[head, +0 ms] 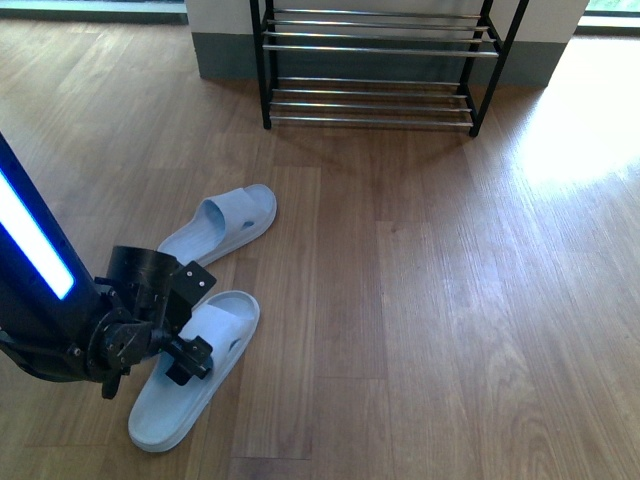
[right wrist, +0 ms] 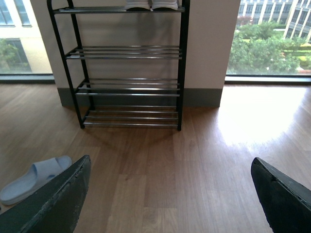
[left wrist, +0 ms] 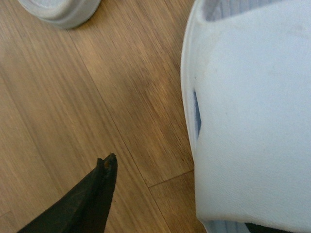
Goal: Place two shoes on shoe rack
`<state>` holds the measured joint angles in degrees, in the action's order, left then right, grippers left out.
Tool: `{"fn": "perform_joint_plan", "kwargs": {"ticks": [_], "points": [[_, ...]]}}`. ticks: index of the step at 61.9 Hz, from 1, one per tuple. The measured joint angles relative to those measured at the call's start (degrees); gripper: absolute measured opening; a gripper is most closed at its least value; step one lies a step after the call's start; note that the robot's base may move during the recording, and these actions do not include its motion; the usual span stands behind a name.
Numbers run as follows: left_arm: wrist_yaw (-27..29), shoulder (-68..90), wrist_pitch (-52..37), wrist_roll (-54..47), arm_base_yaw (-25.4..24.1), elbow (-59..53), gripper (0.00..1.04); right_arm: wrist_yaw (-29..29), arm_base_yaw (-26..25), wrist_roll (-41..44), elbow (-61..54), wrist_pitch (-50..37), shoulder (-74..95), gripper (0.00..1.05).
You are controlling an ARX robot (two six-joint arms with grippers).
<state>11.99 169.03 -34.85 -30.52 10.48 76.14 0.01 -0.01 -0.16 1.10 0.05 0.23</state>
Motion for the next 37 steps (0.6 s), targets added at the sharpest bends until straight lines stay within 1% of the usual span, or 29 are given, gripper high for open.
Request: {"fn": "perform_joint_plan", "kwargs": {"ticks": [6, 13, 26, 31, 37], "points": [[-1.36, 1.33, -0.61, -0.04, -0.13, 0.07, 0.53, 0.00, 0.00, 0.00, 0.00, 0.00, 0.00, 0.96], [-2.03, 1.57, -1.40, -0.09, -0.15, 0.04, 0.37, 0.00, 0.00, 0.02, 0.00, 0.00, 0.00, 0.96], [-0.76, 1.57, -1.79, -0.37, -0.85, 0.04, 0.02, 0.00, 0.00, 0.02, 0.00, 0.00, 0.00, 0.96], [-0.02, 1.16, -1.79, -0.42, -1.33, -0.31, 0.02, 0.00, 0.00, 0.00, 0.00, 0.00, 0.00, 0.96], [0.28, -2.08, -1.25, -0.28, -2.23, -3.23, 0.02, 0.00, 0.00, 0.02, 0.00, 0.00, 0.00, 0.96]]}}
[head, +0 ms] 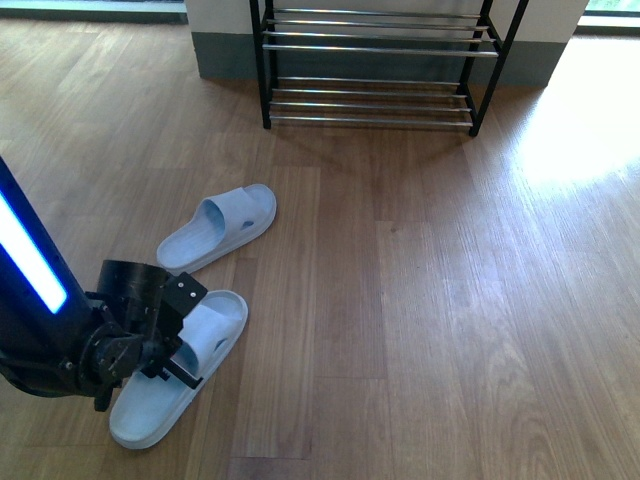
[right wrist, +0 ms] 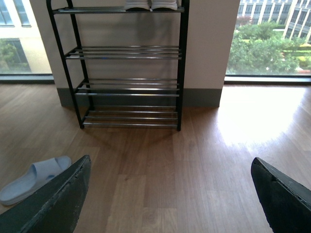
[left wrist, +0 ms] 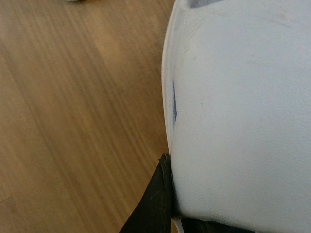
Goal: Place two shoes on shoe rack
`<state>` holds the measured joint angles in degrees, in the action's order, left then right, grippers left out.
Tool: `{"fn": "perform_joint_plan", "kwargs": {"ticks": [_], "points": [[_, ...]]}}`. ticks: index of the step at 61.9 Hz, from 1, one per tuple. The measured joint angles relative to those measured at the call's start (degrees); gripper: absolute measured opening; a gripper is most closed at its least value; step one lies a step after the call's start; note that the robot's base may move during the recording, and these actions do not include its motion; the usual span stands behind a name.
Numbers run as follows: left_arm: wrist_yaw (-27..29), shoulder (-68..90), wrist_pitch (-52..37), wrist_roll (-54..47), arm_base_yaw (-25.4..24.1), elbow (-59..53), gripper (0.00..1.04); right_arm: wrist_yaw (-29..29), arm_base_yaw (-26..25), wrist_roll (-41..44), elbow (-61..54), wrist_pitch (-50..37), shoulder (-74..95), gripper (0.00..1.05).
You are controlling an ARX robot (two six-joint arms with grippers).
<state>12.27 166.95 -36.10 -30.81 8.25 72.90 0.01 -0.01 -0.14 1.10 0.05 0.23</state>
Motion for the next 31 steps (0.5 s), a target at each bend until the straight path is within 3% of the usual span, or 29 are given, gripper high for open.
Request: {"fn": "perform_joint_plan", "kwargs": {"ticks": [16, 25, 31], "points": [[2.03, -24.13, 3.13, 9.42, -3.02, -13.62, 0.02, 0.00, 0.00, -0.02, 0.00, 0.00, 0.00, 0.96], [6.21, -45.92, 2.75, 15.45, -4.83, -25.70, 0.02, 0.00, 0.00, -0.02, 0.00, 0.00, 0.00, 0.96], [12.39, -64.24, 5.55, 19.21, -5.73, -36.33, 0.02, 0.00, 0.00, -0.02, 0.00, 0.00, 0.00, 0.96]]}}
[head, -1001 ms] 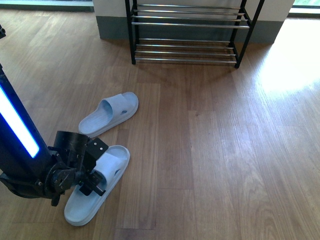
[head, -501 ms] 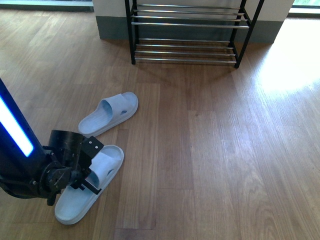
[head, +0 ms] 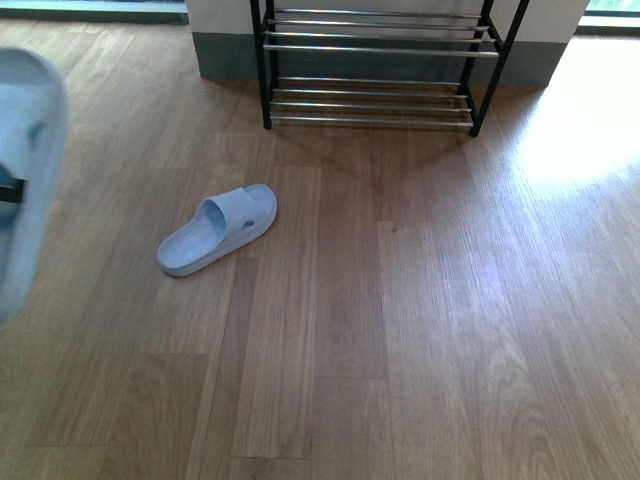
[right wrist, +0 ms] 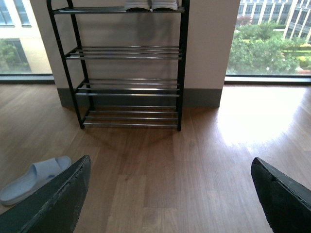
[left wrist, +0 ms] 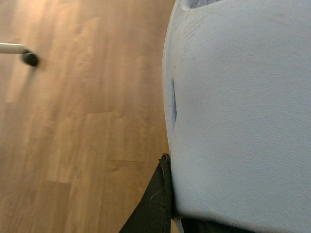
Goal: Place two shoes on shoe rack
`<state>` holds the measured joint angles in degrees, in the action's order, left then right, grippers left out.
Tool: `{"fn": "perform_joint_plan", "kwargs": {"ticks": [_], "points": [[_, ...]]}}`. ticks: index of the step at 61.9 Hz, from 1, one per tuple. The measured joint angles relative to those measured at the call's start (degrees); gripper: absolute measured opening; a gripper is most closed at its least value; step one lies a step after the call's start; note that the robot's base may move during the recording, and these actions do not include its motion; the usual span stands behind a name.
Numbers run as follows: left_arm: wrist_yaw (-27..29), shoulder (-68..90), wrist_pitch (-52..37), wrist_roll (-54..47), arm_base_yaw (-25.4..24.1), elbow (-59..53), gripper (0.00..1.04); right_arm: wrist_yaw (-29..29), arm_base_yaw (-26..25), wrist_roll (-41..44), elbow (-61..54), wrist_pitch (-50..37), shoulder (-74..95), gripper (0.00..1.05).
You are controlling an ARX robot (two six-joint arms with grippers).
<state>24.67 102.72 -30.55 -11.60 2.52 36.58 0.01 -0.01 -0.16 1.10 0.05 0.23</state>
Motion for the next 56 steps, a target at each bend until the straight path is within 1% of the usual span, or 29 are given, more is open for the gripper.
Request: {"fn": "perform_joint_plan", "kwargs": {"ticks": [9, 13, 16, 18, 20, 21, 22, 26, 29, 31, 36, 56], "points": [[5.42, -17.33, 5.03, 2.12, 1.11, -9.20, 0.02, 0.00, 0.00, 0.00, 0.00, 0.00, 0.00, 0.96], [7.82, -26.51, 7.69, 2.03, 2.80, -13.31, 0.02, 0.00, 0.00, 0.02, 0.00, 0.00, 0.00, 0.96], [11.17, -34.29, 11.47, 1.99, 4.66, -16.39, 0.02, 0.00, 0.00, 0.00, 0.00, 0.00, 0.00, 0.96], [12.39, -36.68, 13.20, 2.03, 5.33, -17.22, 0.02, 0.00, 0.00, 0.00, 0.00, 0.00, 0.00, 0.96], [14.32, -40.50, 16.44, 2.38, 6.62, -18.34, 0.02, 0.00, 0.00, 0.00, 0.00, 0.00, 0.00, 0.96], [16.50, -43.23, 18.99, 3.13, 7.69, -18.95, 0.02, 0.00, 0.00, 0.00, 0.00, 0.00, 0.00, 0.96], [17.42, -44.70, 20.46, 3.56, 8.31, -19.19, 0.02, 0.00, 0.00, 0.00, 0.00, 0.00, 0.00, 0.96], [23.02, -54.88, 30.95, 6.99, 12.90, -19.98, 0.02, 0.00, 0.00, 0.00, 0.00, 0.00, 0.00, 0.96], [23.50, -59.67, 34.97, 8.48, 14.53, -19.98, 0.02, 0.00, 0.00, 0.00, 0.00, 0.00, 0.00, 0.96], [23.91, -61.24, 35.56, 9.03, 14.86, -19.98, 0.02, 0.00, 0.00, 0.00, 0.00, 0.00, 0.00, 0.96], [24.92, -62.27, 35.85, 10.27, 14.91, -19.96, 0.02, 0.00, 0.00, 0.02, 0.00, 0.00, 0.00, 0.96], [24.44, -62.23, 36.11, 11.06, 15.10, -20.02, 0.02, -0.02, 0.00, 0.02, 0.00, 0.00, -0.02, 0.96]]}}
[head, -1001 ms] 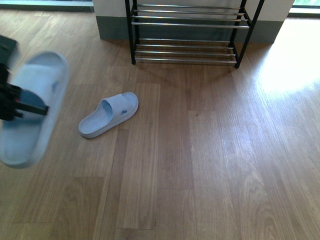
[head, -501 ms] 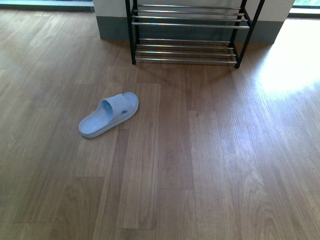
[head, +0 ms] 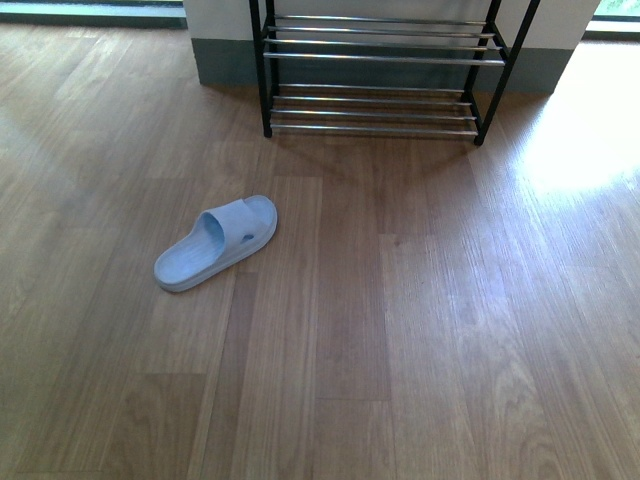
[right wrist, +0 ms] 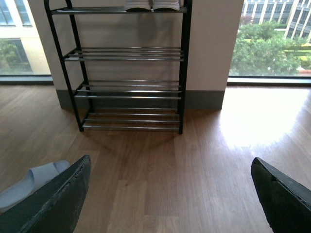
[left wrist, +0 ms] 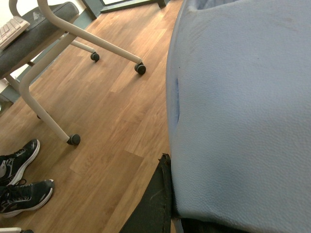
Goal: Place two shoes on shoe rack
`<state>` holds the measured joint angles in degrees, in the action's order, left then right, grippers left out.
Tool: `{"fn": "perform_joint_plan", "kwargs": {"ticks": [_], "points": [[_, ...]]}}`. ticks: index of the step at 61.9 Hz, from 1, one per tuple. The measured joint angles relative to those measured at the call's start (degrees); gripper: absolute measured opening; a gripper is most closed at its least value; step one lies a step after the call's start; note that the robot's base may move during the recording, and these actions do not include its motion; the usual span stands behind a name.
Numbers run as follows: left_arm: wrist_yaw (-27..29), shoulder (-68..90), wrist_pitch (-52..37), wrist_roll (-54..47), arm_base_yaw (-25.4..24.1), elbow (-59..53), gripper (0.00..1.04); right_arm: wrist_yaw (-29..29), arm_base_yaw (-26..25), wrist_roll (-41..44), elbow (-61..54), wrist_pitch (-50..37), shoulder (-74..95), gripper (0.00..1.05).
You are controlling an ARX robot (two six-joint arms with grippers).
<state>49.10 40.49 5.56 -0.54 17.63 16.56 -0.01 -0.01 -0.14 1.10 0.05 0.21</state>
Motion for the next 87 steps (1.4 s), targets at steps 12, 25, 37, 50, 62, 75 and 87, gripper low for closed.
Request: {"fn": "perform_joint_plan", "kwargs": {"ticks": [12, 25, 37, 50, 62, 75, 87], "points": [[-0.02, 0.00, 0.00, 0.02, 0.00, 0.00, 0.02, 0.04, 0.00, -0.02, 0.00, 0.00, 0.00, 0.96], [-0.02, 0.00, 0.00, 0.02, 0.00, 0.00, 0.02, 0.04, 0.00, 0.00, 0.00, 0.00, 0.00, 0.96], [-0.02, 0.00, 0.00, 0.04, 0.00, 0.00, 0.02, 0.07, 0.00, -0.02, 0.00, 0.00, 0.00, 0.96], [-0.04, 0.00, 0.02, 0.04, 0.02, 0.00, 0.02, 0.02, 0.00, -0.02, 0.00, 0.00, 0.02, 0.96], [-0.04, 0.00, 0.04, 0.04, 0.02, 0.00, 0.02, 0.20, 0.00, 0.00, 0.00, 0.02, 0.07, 0.96], [-0.02, 0.00, 0.04, 0.11, 0.02, 0.00, 0.02, 0.07, 0.00, -0.02, 0.00, 0.02, 0.07, 0.96], [0.22, 0.00, 0.04, 0.22, 0.00, -0.02, 0.02, -0.33, -0.02, 0.00, 0.00, 0.02, 0.07, 0.96]]}}
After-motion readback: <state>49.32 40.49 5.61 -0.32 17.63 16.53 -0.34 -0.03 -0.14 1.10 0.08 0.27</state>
